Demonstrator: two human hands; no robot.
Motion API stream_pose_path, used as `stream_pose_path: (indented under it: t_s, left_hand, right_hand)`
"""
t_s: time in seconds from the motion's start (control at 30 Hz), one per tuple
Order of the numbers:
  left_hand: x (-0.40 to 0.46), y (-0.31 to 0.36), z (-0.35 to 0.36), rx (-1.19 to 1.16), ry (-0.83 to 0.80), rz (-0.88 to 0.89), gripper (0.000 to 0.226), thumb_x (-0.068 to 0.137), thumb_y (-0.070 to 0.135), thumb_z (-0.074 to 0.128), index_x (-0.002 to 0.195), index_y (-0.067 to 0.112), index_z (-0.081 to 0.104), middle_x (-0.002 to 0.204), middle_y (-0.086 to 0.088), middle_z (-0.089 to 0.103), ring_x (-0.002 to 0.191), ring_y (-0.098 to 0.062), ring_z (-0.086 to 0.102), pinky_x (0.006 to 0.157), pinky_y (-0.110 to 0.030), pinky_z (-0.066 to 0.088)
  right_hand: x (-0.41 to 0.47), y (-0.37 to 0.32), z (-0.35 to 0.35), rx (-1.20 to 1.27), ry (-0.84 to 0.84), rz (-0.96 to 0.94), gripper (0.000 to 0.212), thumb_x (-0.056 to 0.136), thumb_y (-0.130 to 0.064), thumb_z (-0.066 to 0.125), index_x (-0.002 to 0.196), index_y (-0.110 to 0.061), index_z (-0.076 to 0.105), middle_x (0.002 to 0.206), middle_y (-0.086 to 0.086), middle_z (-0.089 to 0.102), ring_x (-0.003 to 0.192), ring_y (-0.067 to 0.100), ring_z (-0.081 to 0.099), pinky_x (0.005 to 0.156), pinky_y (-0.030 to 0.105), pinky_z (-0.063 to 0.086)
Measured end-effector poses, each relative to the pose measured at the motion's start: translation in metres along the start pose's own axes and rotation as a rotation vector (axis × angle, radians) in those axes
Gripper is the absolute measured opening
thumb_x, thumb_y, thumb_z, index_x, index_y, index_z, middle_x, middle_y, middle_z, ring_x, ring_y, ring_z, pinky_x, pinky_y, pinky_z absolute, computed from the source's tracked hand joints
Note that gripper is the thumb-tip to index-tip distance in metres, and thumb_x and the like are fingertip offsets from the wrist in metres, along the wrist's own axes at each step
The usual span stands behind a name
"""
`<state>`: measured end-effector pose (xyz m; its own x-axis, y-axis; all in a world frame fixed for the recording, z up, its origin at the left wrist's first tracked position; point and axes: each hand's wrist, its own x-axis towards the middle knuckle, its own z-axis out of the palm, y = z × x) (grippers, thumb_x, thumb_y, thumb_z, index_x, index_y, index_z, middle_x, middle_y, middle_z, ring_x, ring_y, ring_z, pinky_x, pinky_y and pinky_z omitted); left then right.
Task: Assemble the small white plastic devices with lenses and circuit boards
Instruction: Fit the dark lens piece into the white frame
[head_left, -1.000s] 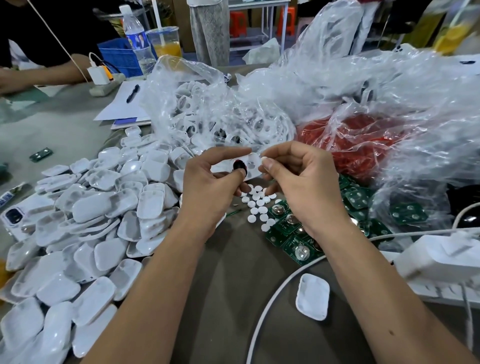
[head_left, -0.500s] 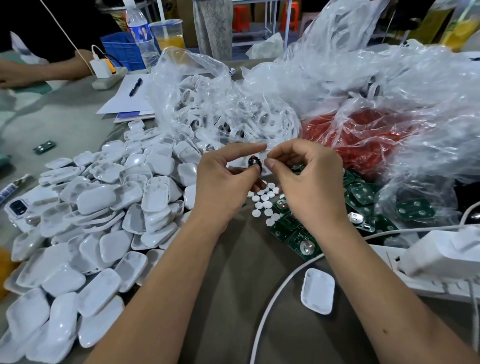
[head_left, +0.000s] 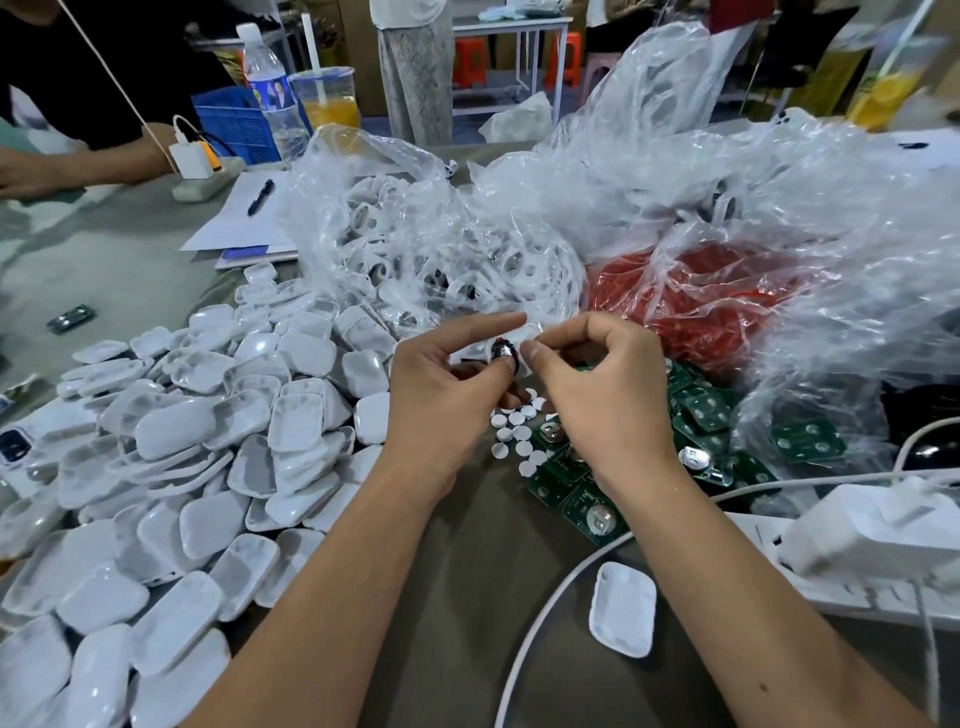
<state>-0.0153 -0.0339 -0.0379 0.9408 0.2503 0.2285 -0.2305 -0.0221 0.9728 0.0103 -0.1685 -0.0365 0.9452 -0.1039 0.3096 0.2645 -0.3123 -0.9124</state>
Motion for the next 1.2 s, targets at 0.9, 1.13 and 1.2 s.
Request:
stream_pose_path:
  t_s: [0.9, 1.13, 1.2]
  left_hand:
    - [-0.0022, 0.0042, -0.0014, 0.000, -0.037, 0.038, 0.037, 0.086, -0.014, 0.065, 0.105, 0.015, 0.080, 0.095, -0.004, 0.078, 0.054, -0.017, 0.066, 0.058, -0.028, 0.056]
    - [-0.0018, 0.0020, -0.0002, 0.004, -0.025, 0.020, 0.038, 0.086, -0.013, 0.066, 0.103, 0.017, 0.081, 0.089, -0.008, 0.078, 0.055, -0.021, 0.067, 0.058, -0.029, 0.056]
    - [-0.0007, 0.0014, 0.0002, -0.005, -0.021, 0.010, 0.037, 0.087, -0.013, 0.066, 0.105, 0.017, 0.081, 0.084, -0.007, 0.078, 0.056, -0.022, 0.067, 0.057, -0.027, 0.056]
  right_hand:
    - [0.0006, -0.0052, -0.0018, 0.479, -0.152, 0.269, 0.026, 0.085, 0.006, 0.079, 0.099, -0.011, 0.066, 0.075, 0.003, 0.072, 0.061, 0.021, 0.070, 0.054, 0.026, 0.055]
    - [-0.0003, -0.0054, -0.0028, 0.415, -0.120, 0.230, 0.024, 0.085, 0.005, 0.080, 0.097, -0.010, 0.065, 0.072, 0.006, 0.070, 0.051, 0.020, 0.068, 0.051, 0.030, 0.057]
    - [-0.0006, -0.0066, -0.0028, 0.407, -0.101, 0.232, 0.023, 0.084, 0.002, 0.082, 0.097, -0.009, 0.066, 0.079, 0.014, 0.073, 0.053, 0.021, 0.070, 0.054, 0.033, 0.060]
